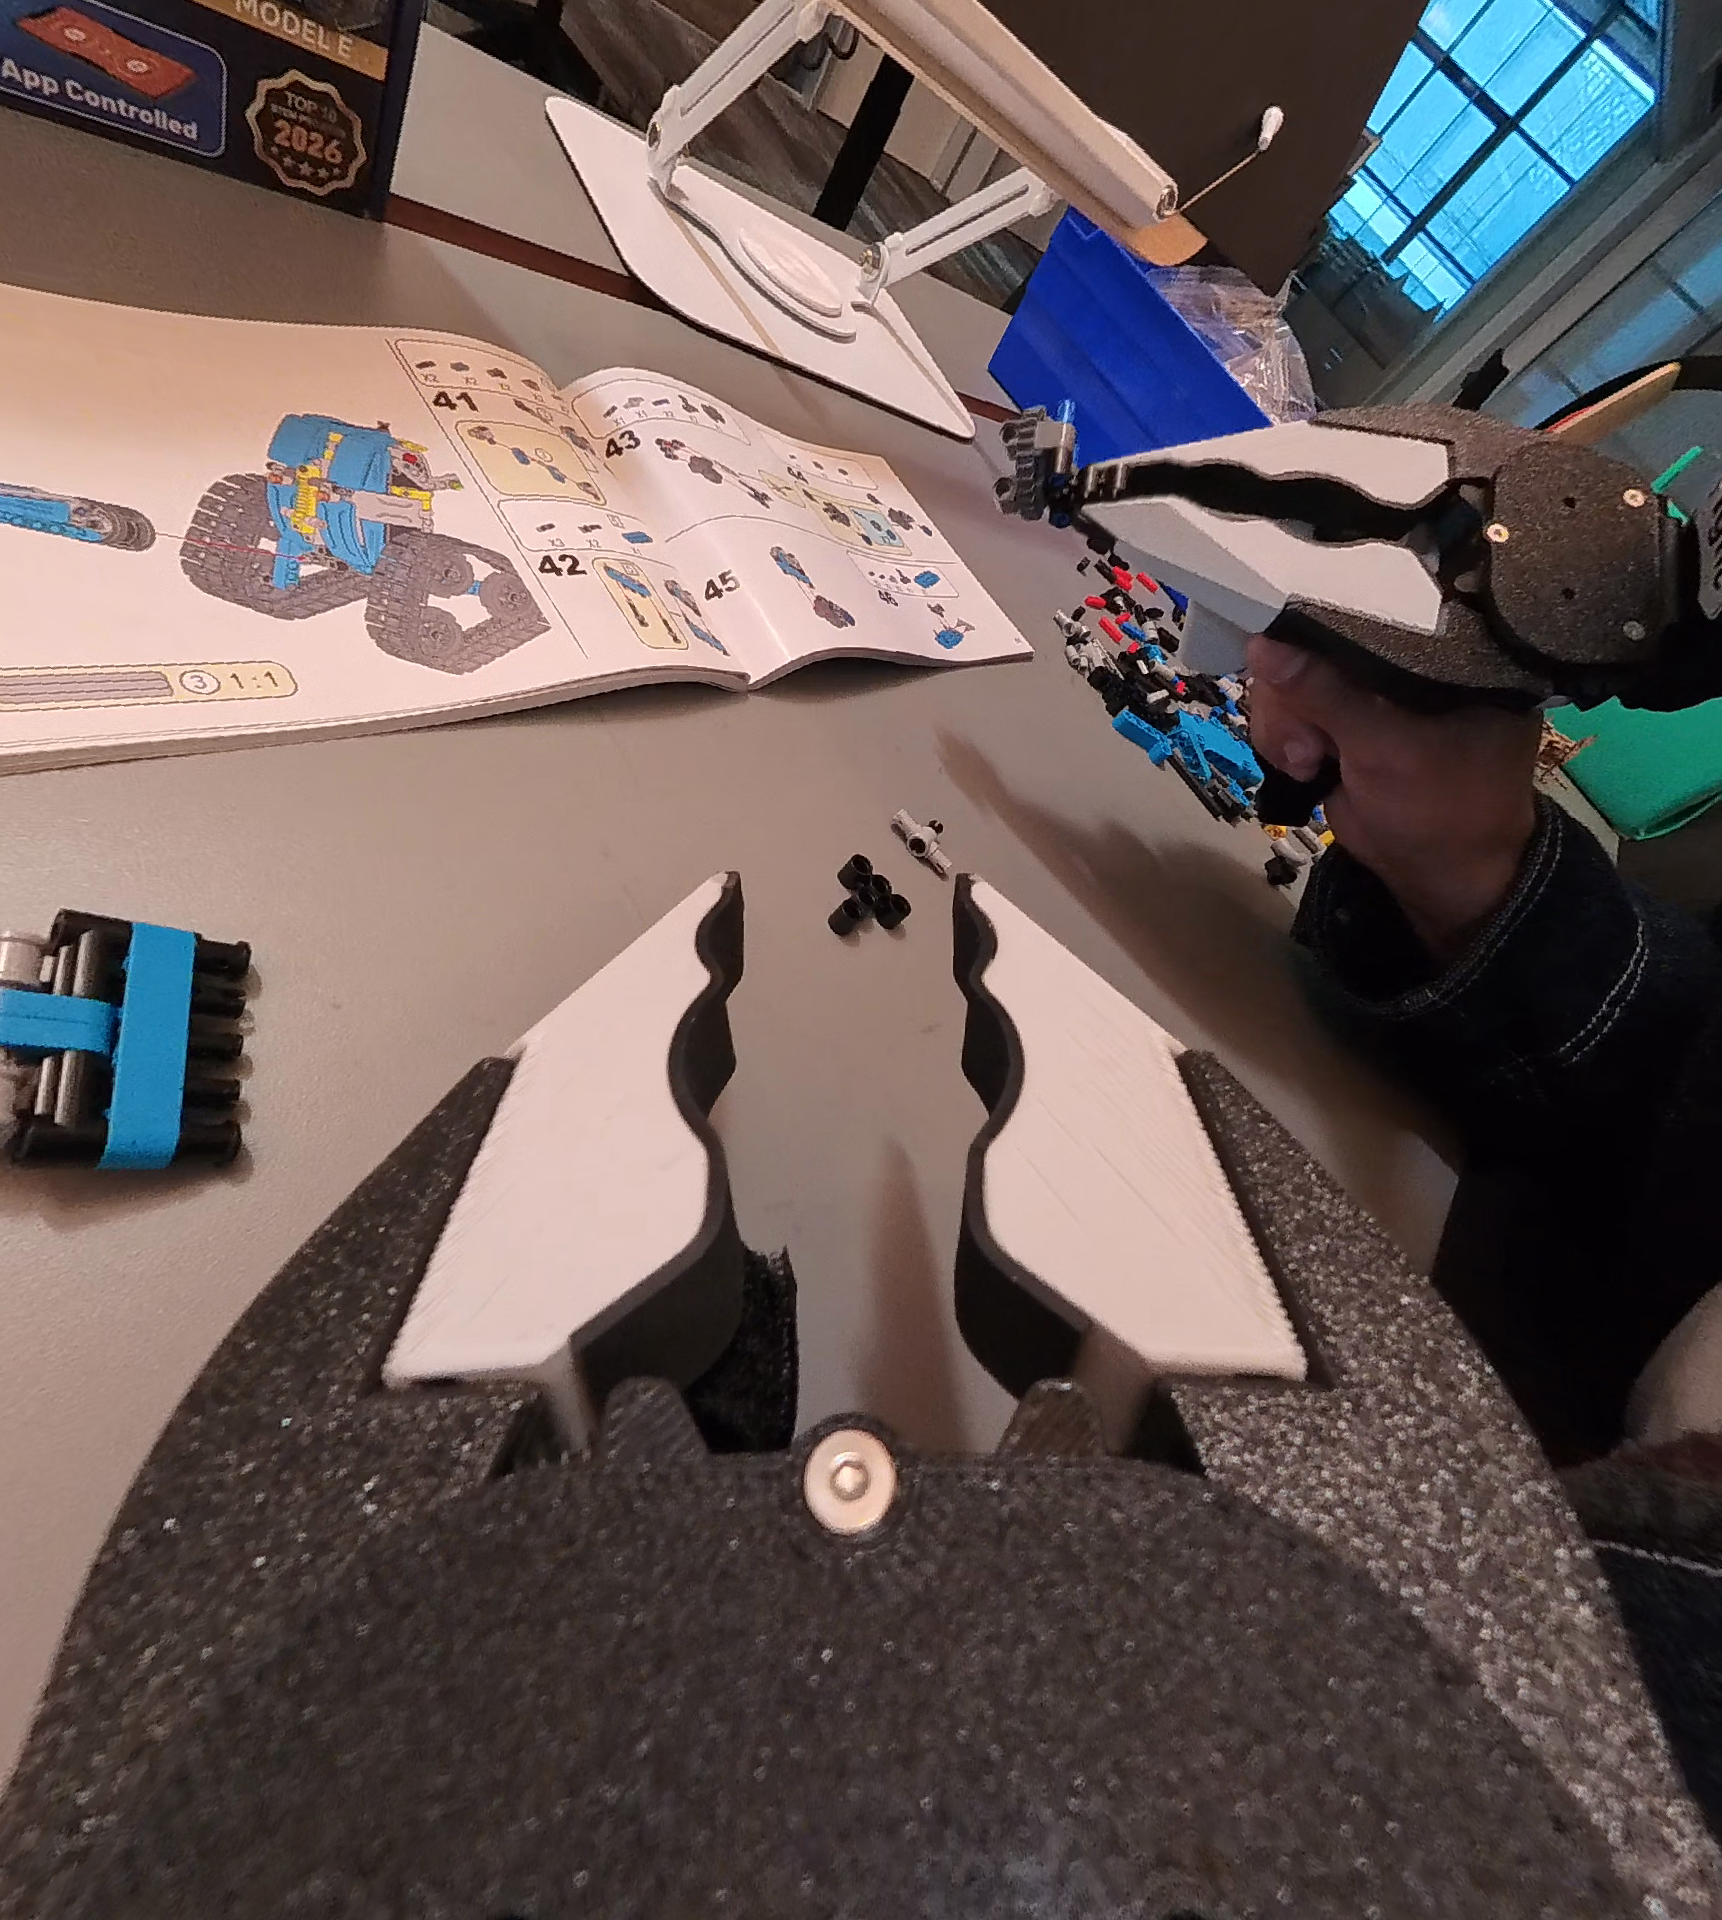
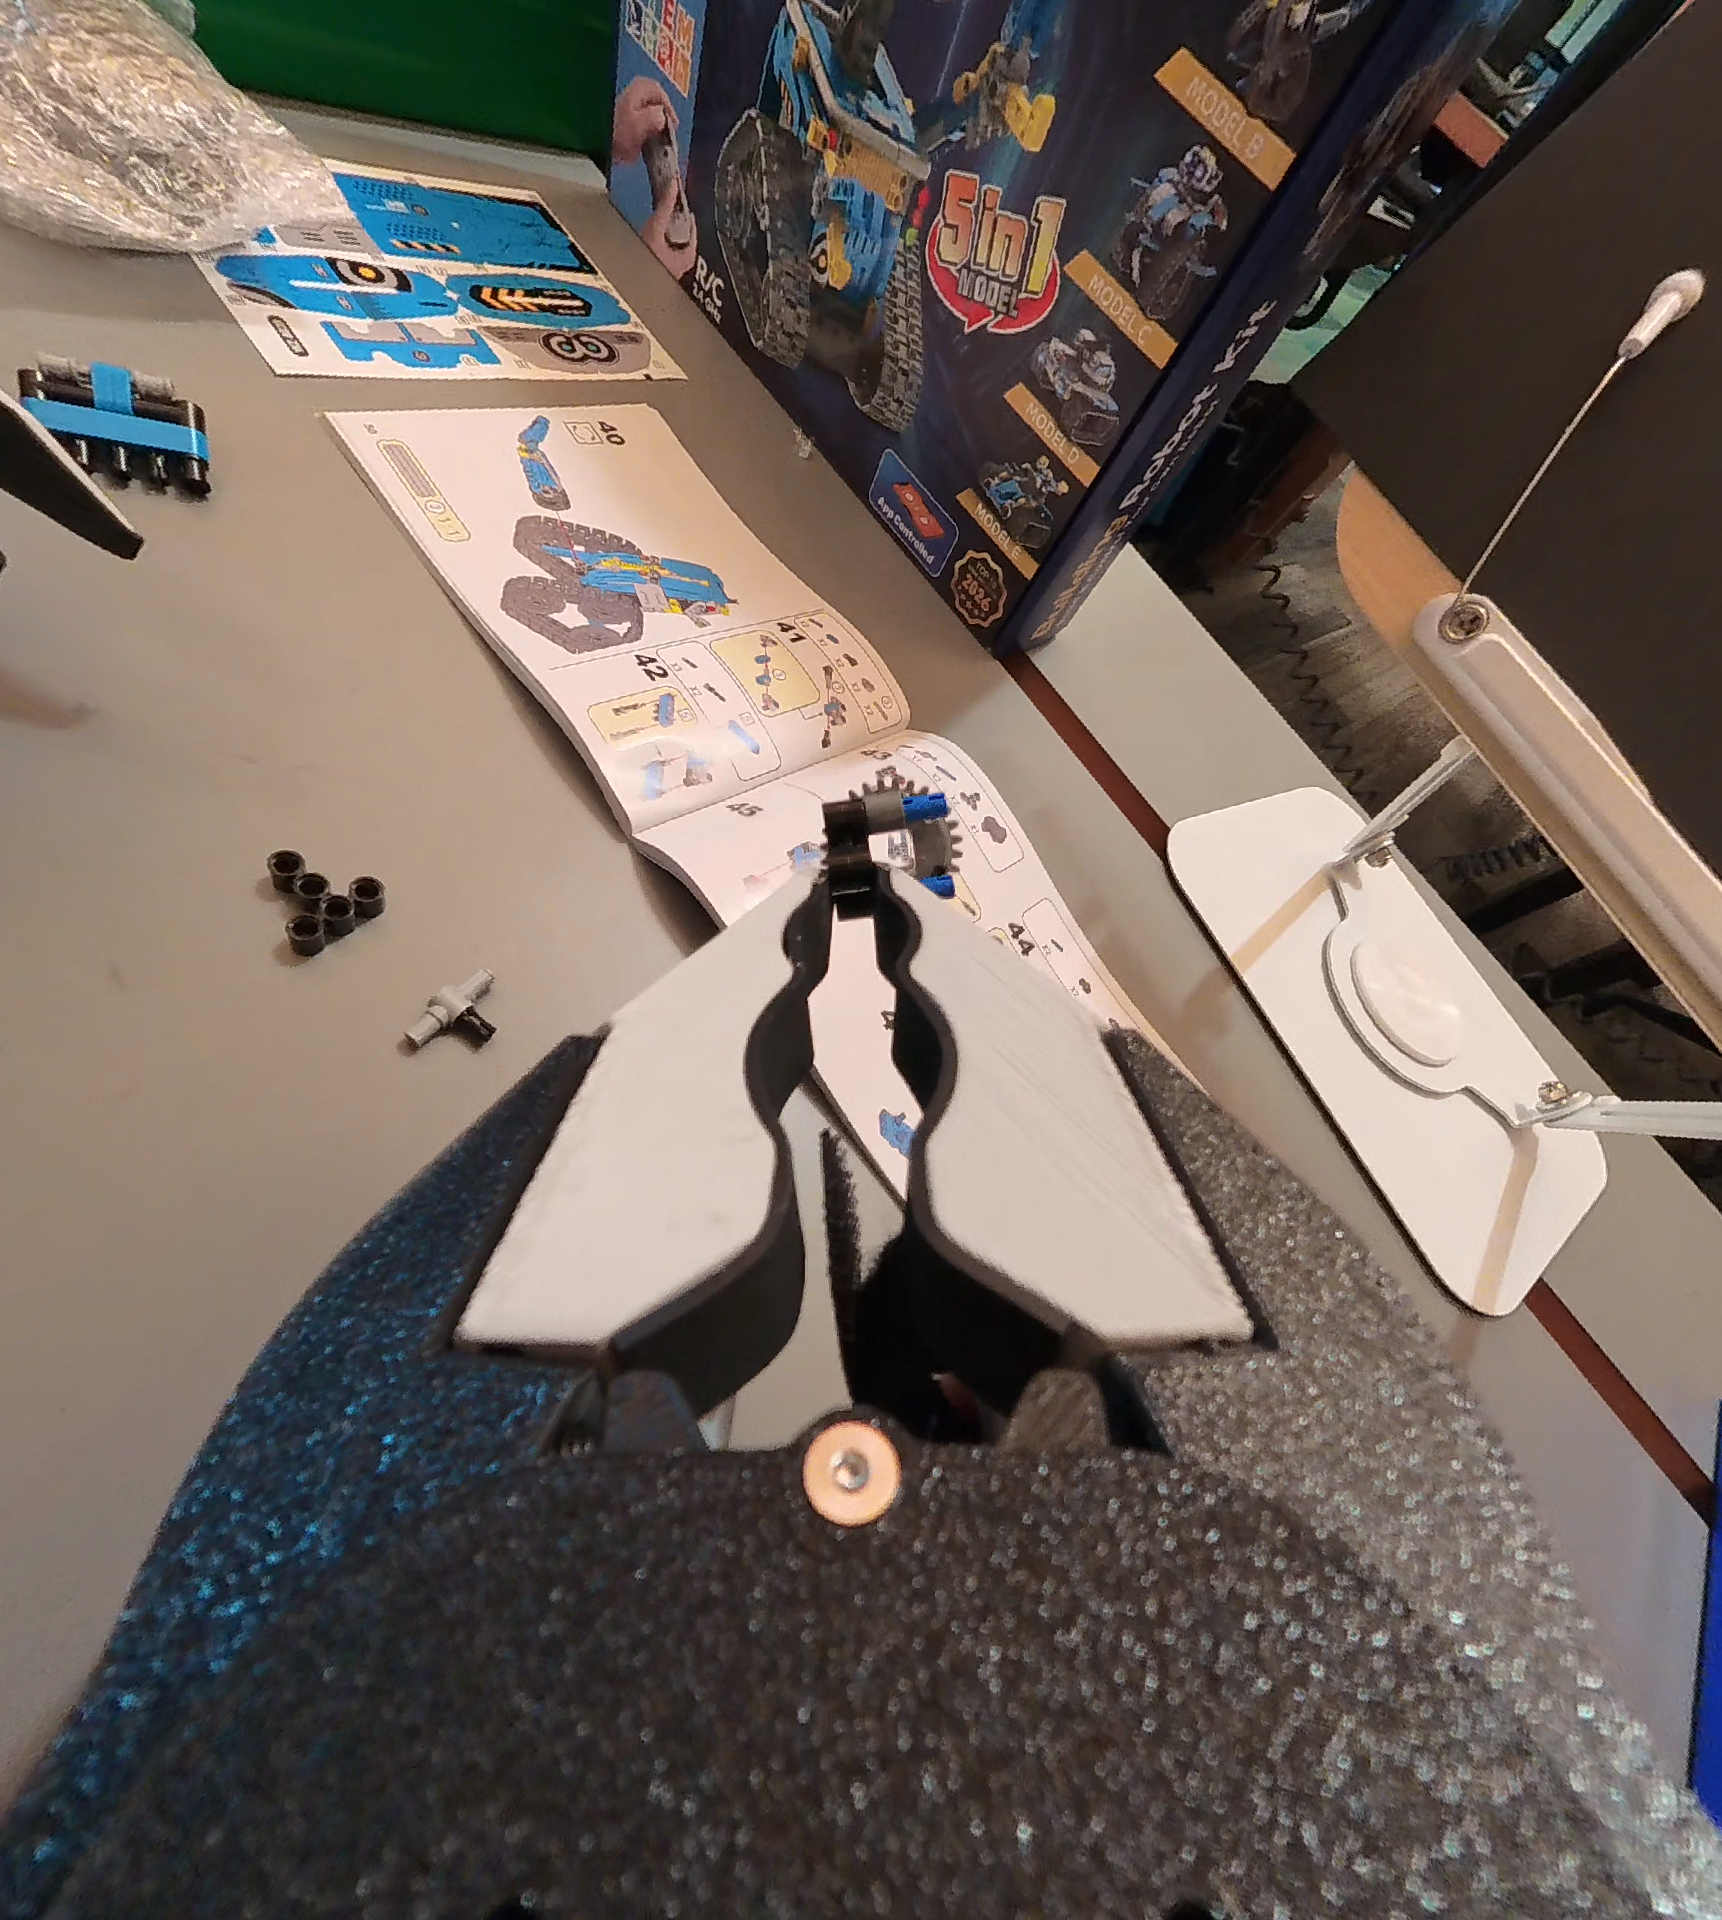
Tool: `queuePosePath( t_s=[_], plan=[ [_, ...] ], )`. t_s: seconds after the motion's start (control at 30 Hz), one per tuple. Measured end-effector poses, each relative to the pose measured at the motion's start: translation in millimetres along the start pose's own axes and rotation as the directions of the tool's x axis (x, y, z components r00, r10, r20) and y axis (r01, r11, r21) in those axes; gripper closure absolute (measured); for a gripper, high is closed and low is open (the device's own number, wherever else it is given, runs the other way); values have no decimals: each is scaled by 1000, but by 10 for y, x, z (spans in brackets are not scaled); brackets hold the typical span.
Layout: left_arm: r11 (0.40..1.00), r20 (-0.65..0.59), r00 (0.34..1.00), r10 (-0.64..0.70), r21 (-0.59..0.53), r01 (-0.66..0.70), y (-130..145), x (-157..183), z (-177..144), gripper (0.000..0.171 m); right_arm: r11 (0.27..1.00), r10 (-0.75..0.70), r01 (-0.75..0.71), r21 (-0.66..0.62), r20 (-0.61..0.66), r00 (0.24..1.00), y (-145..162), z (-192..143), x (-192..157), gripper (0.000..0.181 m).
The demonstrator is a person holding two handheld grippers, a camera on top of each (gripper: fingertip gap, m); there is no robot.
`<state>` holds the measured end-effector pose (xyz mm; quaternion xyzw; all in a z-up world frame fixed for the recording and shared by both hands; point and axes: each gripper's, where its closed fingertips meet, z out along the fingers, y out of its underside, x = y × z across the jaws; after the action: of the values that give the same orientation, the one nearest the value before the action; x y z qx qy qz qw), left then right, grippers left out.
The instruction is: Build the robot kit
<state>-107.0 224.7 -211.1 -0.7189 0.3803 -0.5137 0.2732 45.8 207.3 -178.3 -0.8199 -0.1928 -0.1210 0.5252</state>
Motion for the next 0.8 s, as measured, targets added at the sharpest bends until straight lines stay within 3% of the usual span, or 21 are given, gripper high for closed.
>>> queuePosePath(
  t_s=[0.23, 0.33, 0.4, 0.47, 0.57, 0.7, 0.8],
  plan=[
    [1000, -1, 1000, 0, -1, 0, 3, 2, 1, 131, 1000, 9, -8, -11, 54, 999, 95, 77, -135, 174],
    [1000, -4, 1000, -2, 1, 2, 0, 5, -3, 131, 998, 63, -64, 4, 133, 989, 100, 101, -250, 174],
    [1000, -7, 1000, -3, 3, 3, -5, 7, -6, 131, 985, 156, -170, 37, 251, 955, 41, 79, -353, 174],
    [1000, -10, 1000, -4, 5, 4, -6, 10, -8, 131, 941, 261, -330, 76, 458, 850, -109, -20, -537, 174],
    [1000, -11, 1000, -6, 1, 6, -1, 10, -5, 131, 802, 422, -597, 8, 701, 575, -345, -191, -667, 173],
    [1000, -14, 1000, -12, 8, 12, -12, 6, -14, 131, 645, 548, -757, -101, 752, 366, -339, -166, -558, 174],
    [1000, -15, 1000, -10, 7, 11, -9, 11, -16, 131, 562, 620, -807, -181, 738, 267, -247, -105, -504, 173]
  ],
)
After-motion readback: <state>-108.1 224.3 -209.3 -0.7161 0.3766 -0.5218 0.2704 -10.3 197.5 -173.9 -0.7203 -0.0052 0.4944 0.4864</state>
